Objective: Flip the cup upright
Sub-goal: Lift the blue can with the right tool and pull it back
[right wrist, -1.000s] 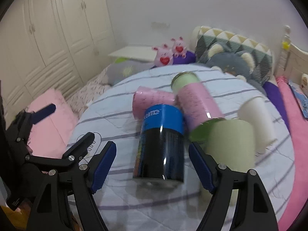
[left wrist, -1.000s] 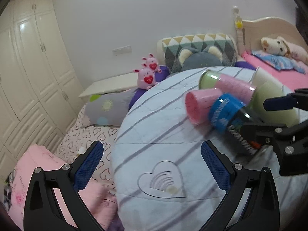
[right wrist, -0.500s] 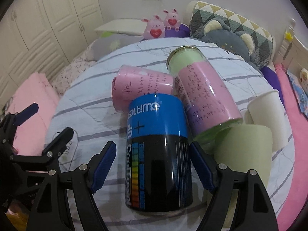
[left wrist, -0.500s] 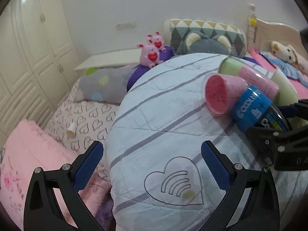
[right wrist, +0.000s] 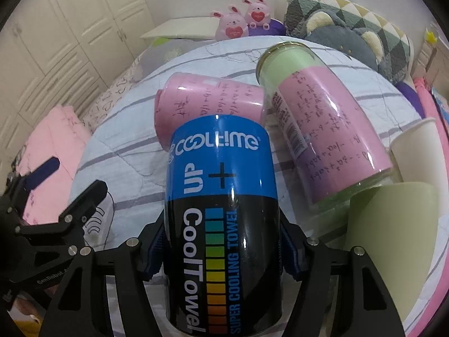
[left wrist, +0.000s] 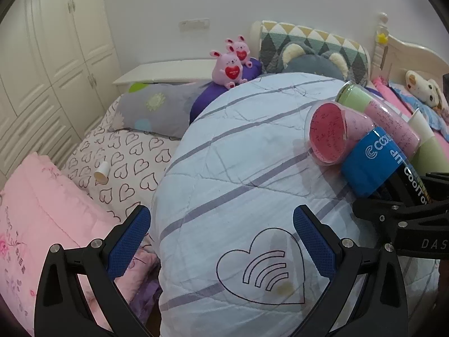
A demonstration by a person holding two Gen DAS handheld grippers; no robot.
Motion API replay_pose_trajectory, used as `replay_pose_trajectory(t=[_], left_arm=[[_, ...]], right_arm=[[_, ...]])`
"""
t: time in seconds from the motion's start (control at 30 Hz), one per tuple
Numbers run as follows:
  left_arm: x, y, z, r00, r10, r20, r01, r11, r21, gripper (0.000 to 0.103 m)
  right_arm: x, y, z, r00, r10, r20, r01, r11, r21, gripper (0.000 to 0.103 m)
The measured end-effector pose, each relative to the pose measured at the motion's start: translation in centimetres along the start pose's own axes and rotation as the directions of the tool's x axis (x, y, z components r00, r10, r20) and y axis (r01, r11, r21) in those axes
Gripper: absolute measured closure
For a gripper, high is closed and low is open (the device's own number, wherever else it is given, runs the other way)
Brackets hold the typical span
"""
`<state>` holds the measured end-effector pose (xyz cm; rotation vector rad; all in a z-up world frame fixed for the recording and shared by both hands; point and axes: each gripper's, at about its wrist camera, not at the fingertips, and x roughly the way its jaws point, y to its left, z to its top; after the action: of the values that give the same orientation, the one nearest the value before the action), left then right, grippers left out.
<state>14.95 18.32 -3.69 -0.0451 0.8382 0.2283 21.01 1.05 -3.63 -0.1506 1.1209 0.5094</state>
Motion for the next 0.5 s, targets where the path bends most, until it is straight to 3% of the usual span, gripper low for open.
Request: replay_pose_trajectory(t=[0.5], left_arm=[[-1.3, 0.8, -0.8, 1.0, 0.003, -0.026, -0.004, 0.999, -0.045, 0.0]], right_arm=[[-2.8, 0.1, -1.3, 0.998, 0.007, 0.068, -0.009, 1.0, 0.025, 0.035]])
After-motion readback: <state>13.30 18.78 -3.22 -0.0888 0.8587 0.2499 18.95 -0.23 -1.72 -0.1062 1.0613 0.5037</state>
